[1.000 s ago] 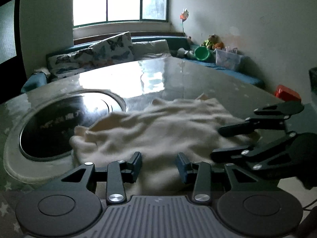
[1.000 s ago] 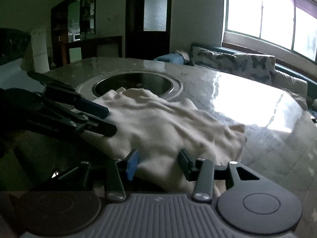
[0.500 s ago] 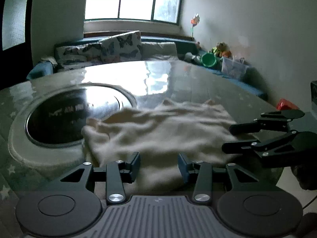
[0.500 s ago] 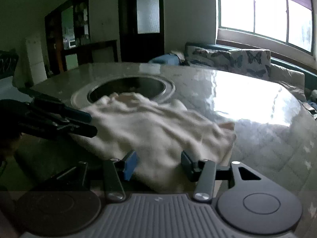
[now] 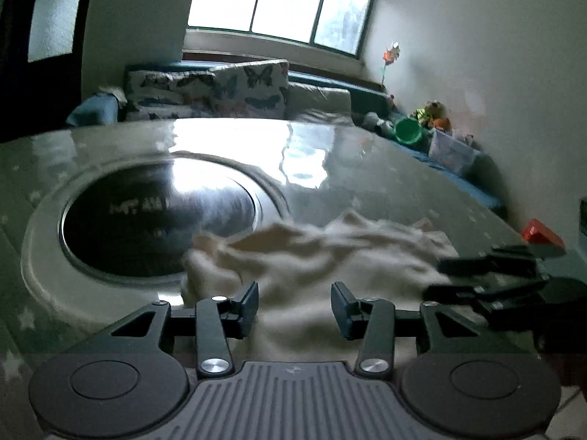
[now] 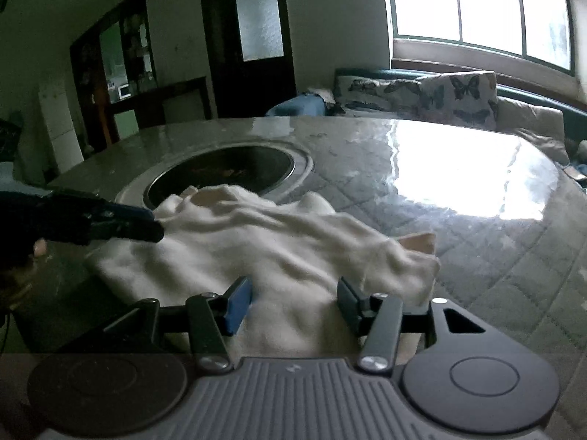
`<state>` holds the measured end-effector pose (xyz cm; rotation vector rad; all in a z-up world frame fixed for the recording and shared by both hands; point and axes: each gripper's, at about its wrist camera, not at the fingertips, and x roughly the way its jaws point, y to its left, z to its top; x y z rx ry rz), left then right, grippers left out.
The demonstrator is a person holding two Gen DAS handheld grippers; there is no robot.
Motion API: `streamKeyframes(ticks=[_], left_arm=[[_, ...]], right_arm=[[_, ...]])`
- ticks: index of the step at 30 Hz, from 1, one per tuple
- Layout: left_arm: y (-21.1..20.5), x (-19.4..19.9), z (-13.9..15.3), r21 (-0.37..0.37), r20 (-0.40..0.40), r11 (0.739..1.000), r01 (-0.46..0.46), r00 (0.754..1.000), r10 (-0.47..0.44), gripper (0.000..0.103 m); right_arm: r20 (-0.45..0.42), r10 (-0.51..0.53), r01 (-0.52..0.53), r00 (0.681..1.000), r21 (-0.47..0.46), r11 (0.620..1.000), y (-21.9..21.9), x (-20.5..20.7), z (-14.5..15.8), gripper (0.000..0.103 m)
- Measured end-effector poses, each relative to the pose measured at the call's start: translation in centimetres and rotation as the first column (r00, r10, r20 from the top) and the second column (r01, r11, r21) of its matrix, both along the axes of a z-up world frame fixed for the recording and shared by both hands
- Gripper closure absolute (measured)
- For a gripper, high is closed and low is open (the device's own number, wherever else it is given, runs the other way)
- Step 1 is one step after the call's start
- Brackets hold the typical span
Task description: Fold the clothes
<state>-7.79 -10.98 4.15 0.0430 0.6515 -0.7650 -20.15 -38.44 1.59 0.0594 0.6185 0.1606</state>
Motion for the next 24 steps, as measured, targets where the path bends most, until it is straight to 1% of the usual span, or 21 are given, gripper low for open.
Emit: streamKeyframes(ticks=[2,4,6,7,9,14,15,17,19,21,24], left_arm=[[-0.5,0.9,0.2,-0.009,0.002,1.000,-0.006,1.000,0.006,0.056],[-1.0,1.9,-0.3,-0.013,-0.010,1.000,-0.010,1.000,0.010,0.056],[-1.5,3.0,-1.1,0.038,-0.035,0.998,-0.040,0.999,0.041,0.056],[-1.6,3.1,-1.5,0.078,-0.023,0.995,-0.054,0.998,0.056,0.055],[-1.1,2.8,-1.7,0.076,0.006,0.995,-0.058,0.998,0.057,0.055],[-0.8,2.7,-0.9,0.080,0.028,0.992,-0.100,0.995,0.098,0.055],[-0.9,2.8,-0.7,0.074,0.034,0.992,-0.105,0.994,0.103,0.057],[-1.4,3.2,-0.1,0.056,0.037,0.994,-0.092,0.995,0.090,0.058],[-2.1,3.5,0.1,0.041,0.037,0.997,-0.061,0.998,0.059,0.058],[-3.1,4.1,-0.1,0.034,0.025,0.999,-0.030,0.999,0.030,0.066],[-4.2,5.3,-0.8,0.031,-0.004,0.999,-0.011,1.000,0.011,0.066]], right_arm=[[0.009,-0.003,0.003,1.000,-0.005,1.000,-0.1,0.2,0.2,0.049],[0.003,-0.004,0.004,1.000,-0.005,1.000,-0.1,0.5,0.0,0.049],[-0.004,-0.003,0.003,1.000,-0.006,1.000,-0.1,0.6,-0.2,0.049],[-0.006,-0.003,0.003,1.000,-0.006,1.000,-0.2,0.6,-0.4,0.049],[-0.006,-0.005,0.005,1.000,0.002,1.000,-0.3,0.6,-0.4,0.049],[-0.005,0.000,0.000,1.000,0.006,1.000,-0.6,0.7,-0.5,0.047],[-0.005,-0.001,0.001,1.000,0.007,1.000,-0.5,0.7,-0.5,0.047],[-0.004,-0.001,0.001,1.000,0.006,1.000,-0.3,0.5,-0.6,0.046],[-0.004,0.000,0.000,1.000,0.005,1.000,-0.3,0.5,-0.6,0.045],[-0.004,0.000,0.001,1.000,0.006,1.000,-0.3,0.5,-0.6,0.045],[-0.005,0.000,0.000,1.000,0.007,1.000,-0.3,0.6,-0.6,0.044]])
